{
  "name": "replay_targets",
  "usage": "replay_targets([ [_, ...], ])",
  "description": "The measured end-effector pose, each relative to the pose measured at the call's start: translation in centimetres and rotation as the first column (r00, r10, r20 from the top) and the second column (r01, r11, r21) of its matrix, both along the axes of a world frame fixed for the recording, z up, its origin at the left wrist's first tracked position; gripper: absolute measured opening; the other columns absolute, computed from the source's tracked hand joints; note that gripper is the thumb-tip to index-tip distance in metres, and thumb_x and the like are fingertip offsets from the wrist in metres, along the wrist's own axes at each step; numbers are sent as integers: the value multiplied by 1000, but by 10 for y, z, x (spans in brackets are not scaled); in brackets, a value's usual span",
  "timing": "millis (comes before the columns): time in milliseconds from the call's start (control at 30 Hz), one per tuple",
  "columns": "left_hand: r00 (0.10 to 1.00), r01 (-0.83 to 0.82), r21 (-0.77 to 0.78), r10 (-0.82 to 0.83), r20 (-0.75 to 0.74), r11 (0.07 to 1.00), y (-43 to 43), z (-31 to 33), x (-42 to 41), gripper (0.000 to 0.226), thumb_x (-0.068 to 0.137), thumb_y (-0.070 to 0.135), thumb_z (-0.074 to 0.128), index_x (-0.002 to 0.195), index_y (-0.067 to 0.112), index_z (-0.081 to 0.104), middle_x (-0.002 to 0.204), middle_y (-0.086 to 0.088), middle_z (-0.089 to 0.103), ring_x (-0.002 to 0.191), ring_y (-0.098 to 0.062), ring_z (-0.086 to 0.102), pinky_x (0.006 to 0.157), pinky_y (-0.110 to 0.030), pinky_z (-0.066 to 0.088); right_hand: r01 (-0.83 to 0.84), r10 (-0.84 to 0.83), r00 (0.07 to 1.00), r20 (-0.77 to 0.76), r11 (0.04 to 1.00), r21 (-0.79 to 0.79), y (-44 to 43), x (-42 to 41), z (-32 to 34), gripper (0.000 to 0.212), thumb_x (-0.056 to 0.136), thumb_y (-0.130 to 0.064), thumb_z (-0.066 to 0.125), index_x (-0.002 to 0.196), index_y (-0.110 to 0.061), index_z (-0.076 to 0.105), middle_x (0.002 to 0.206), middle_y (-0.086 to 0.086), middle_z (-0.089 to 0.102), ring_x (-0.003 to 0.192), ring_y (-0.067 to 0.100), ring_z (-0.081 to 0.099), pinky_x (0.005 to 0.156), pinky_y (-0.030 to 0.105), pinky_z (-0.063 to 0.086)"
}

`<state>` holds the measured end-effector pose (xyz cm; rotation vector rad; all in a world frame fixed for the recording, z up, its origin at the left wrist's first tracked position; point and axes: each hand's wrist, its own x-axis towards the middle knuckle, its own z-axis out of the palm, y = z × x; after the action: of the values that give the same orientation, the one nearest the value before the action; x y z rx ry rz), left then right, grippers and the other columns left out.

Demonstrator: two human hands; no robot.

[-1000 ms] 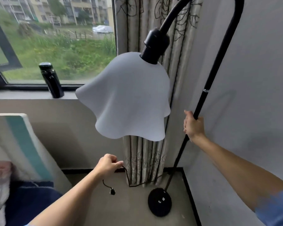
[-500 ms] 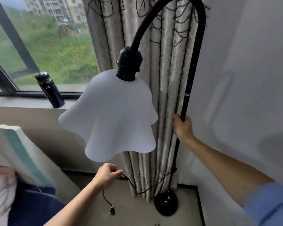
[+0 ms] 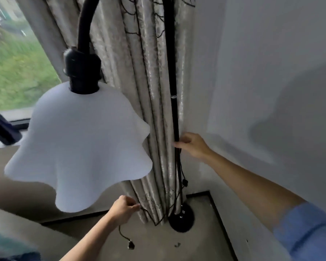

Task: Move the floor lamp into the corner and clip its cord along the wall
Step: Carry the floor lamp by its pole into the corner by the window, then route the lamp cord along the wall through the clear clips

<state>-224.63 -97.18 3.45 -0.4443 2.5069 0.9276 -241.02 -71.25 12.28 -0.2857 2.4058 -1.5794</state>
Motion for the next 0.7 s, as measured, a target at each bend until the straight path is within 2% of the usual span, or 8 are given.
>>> replay_targets([
  [133,988,150,46,-151,15,988,-12,-9,0,39,85,18,63,49,16,48,44,4,38,39,-12,40,48,-24,43,293,-295,954,59,955,47,30,47,-40,13,78,-30,74,77,-18,68,81,-1,68,79,15,63,69,27,47],
  [233,967,245,92,-250,46,965,-11,-17,1,43,81,13,60,40,19,50,33,7,42,33,-5,42,45,-24,45,443,-463,878,120,882,163,55,95,-75,23,80,-31,71,76,-8,67,74,1,65,74,20,62,67,30,45],
  [300,958,278,125,-285,45,953,-3,-25,1,43,80,11,60,39,17,48,32,7,44,33,-7,44,44,-23,43,482,-524,833,180,846,229,70,132,-96,24,82,-30,70,77,-8,63,72,5,61,69,23,59,64,30,43],
  [367,930,350,162,-364,61,923,15,-38,4,41,81,11,62,41,17,52,41,4,49,42,-15,48,46,-23,41,544,-605,755,251,793,275,89,183,-114,21,85,-30,67,80,-10,61,72,6,62,68,22,59,61,29,43],
  [467,874,444,187,-470,128,876,55,-50,14,28,86,16,62,59,8,63,60,-14,57,51,-20,53,48,-26,44,621,-699,635,328,715,321,117,260,-129,19,84,-29,65,77,-12,61,74,5,66,68,19,62,58,27,44],
  [600,839,515,226,-541,65,827,119,-50,14,33,88,11,63,55,7,57,45,-2,50,39,-14,45,45,-23,37,745,-803,480,353,586,320,153,336,-132,15,84,-25,65,77,-12,63,75,8,68,69,21,62,58,28,45],
  [700,825,524,310,-564,49,793,165,-41,17,28,91,8,59,65,1,57,40,-3,45,43,-18,45,51,-29,42,806,-847,382,370,502,315,176,374,-136,15,85,-27,66,81,-13,66,77,5,69,69,18,64,54,25,46],
])
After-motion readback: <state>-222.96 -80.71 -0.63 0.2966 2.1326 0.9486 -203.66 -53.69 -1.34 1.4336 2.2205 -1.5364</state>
